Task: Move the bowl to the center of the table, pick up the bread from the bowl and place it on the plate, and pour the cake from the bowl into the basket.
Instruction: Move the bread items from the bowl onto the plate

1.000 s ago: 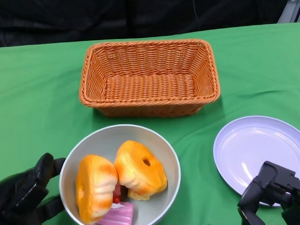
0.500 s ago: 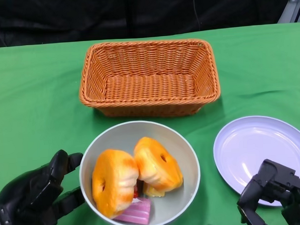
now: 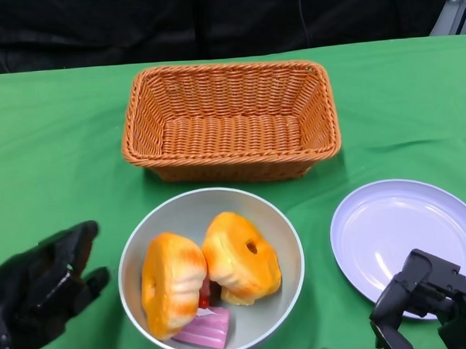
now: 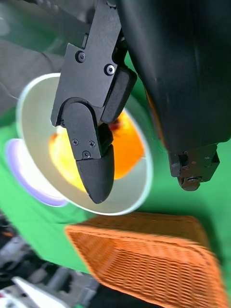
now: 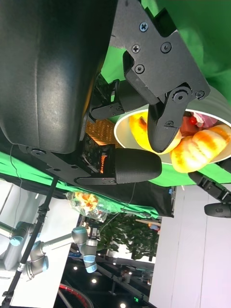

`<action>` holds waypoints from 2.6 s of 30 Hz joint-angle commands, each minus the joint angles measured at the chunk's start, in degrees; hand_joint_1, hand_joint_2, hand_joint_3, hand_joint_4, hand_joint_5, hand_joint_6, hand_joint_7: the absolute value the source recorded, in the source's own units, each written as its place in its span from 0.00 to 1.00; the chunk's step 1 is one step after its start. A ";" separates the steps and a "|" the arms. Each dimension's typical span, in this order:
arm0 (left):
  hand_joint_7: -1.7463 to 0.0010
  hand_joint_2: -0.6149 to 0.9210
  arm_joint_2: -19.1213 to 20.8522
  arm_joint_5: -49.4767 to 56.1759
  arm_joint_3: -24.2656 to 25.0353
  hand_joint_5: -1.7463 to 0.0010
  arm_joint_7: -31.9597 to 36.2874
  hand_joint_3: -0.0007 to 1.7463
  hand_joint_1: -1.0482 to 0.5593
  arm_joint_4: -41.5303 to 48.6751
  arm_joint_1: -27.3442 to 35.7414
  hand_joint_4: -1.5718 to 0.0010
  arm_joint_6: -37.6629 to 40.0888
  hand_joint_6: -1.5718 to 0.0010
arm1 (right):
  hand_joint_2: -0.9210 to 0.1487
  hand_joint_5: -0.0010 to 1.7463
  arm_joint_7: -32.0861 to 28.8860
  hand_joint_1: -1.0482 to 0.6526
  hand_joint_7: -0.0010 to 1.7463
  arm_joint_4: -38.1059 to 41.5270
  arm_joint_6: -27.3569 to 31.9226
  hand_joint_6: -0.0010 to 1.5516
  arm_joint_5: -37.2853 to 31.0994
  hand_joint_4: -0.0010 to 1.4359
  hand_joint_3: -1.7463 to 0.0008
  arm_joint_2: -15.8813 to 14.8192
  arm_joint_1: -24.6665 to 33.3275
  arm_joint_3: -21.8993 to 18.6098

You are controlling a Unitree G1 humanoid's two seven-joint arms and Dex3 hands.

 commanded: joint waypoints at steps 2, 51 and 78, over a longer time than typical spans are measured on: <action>1.00 1.00 2.02 2.37 0.59 1.00 0.68 0.31 0.24 -0.36 -0.26 1.00 -3.70 1.00 | 0.35 0.95 0.05 0.51 0.79 0.05 -0.50 0.40 0.66 0.50 0.49 -0.57 0.35 -0.80; 0.49 0.88 -4.75 21.85 -3.46 0.22 -5.82 0.40 0.63 42.77 -3.04 0.50 -97.28 0.42 | 0.00 0.18 6.83 0.15 0.00 -25.64 43.42 0.35 -40.56 0.39 0.91 -2.72 -19.94 14.93; 0.44 0.88 -6.00 24.79 -4.27 0.21 -0.92 0.41 0.63 43.89 -2.84 0.50 -100.49 0.45 | 0.00 0.01 15.06 0.02 0.00 9.23 47.93 0.18 -62.02 0.18 0.78 -0.55 -47.21 31.97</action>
